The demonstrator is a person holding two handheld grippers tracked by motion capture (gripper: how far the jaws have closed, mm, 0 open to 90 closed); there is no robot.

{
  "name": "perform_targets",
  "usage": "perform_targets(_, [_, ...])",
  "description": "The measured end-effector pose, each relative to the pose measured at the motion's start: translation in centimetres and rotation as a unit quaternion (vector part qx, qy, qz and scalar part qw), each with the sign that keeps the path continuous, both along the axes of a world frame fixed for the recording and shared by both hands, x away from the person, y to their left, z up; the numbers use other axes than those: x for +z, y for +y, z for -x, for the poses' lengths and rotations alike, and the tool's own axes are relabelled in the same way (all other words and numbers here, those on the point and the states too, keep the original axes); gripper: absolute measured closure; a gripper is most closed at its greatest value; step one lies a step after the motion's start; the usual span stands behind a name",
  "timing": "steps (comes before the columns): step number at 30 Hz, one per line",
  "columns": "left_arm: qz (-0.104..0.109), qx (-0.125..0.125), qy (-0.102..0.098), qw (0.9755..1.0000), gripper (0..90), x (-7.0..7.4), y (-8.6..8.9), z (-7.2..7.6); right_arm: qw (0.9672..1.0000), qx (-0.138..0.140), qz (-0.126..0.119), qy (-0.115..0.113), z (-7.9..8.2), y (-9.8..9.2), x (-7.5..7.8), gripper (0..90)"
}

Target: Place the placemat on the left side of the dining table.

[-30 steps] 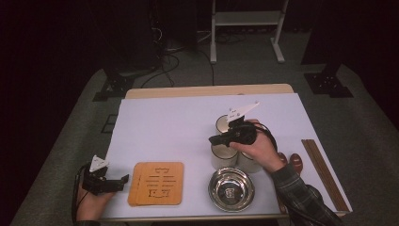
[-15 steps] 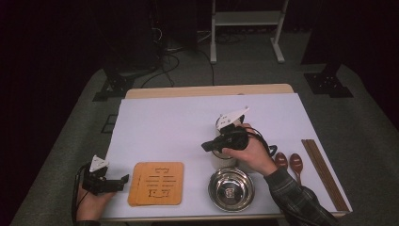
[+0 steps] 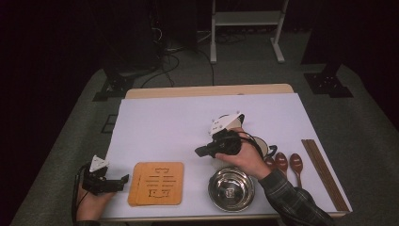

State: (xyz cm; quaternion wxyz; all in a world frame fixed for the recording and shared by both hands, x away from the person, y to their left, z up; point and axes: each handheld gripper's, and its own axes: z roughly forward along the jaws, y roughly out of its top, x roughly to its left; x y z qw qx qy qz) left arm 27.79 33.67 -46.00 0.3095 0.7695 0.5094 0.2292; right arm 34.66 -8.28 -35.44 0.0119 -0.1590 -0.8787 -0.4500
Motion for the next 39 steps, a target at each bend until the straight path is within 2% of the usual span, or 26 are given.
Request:
perform_targets(20, [0.000,0.000,0.000,1.0000,0.2,0.0,0.0,0.0,0.9998,0.015,0.011,-0.002,0.5,2.0,-1.1,89.7])
perform_targets(39, [0.002,0.001,-0.001,1.0000,0.2,0.0,0.0,0.0,0.9989,0.036,0.029,-0.002,1.0,4.0,-2.8,89.7])
